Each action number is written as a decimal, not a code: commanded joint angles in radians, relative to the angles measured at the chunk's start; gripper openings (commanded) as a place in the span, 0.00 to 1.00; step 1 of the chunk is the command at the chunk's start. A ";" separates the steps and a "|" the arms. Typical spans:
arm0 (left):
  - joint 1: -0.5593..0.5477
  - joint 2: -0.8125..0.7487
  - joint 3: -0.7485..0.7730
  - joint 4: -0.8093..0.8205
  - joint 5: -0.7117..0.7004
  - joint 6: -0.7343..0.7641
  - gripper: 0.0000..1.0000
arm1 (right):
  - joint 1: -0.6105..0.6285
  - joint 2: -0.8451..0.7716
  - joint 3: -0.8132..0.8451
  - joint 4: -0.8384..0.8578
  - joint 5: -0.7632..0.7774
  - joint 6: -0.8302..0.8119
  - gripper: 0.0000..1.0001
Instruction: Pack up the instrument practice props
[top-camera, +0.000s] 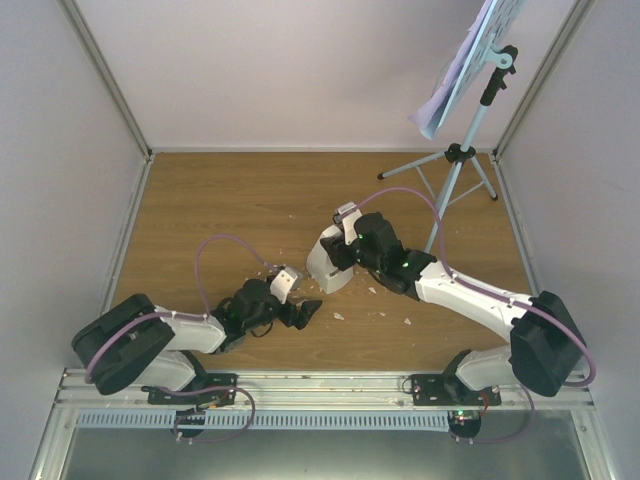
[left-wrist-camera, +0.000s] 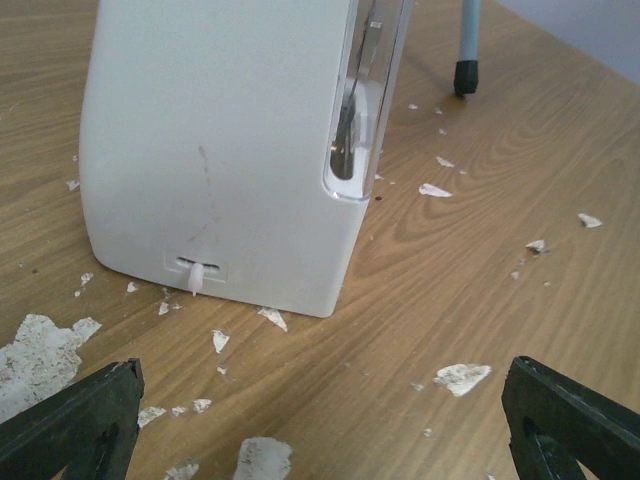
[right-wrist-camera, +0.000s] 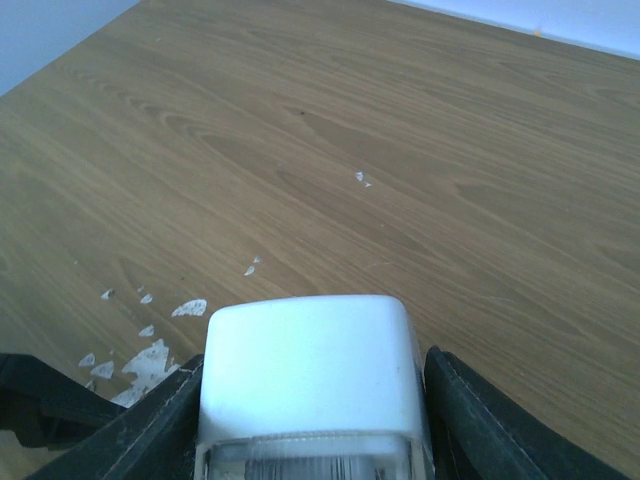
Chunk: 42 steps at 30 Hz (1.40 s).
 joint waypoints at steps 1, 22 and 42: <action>0.004 0.054 0.011 0.193 -0.078 0.068 0.99 | 0.010 0.013 -0.007 -0.004 0.047 0.085 0.54; 0.003 0.380 0.133 0.329 -0.123 0.146 0.99 | 0.010 0.034 -0.005 0.015 0.031 0.088 0.54; 0.003 0.423 0.185 0.329 -0.149 0.139 0.91 | 0.010 0.045 -0.008 0.017 0.021 0.084 0.54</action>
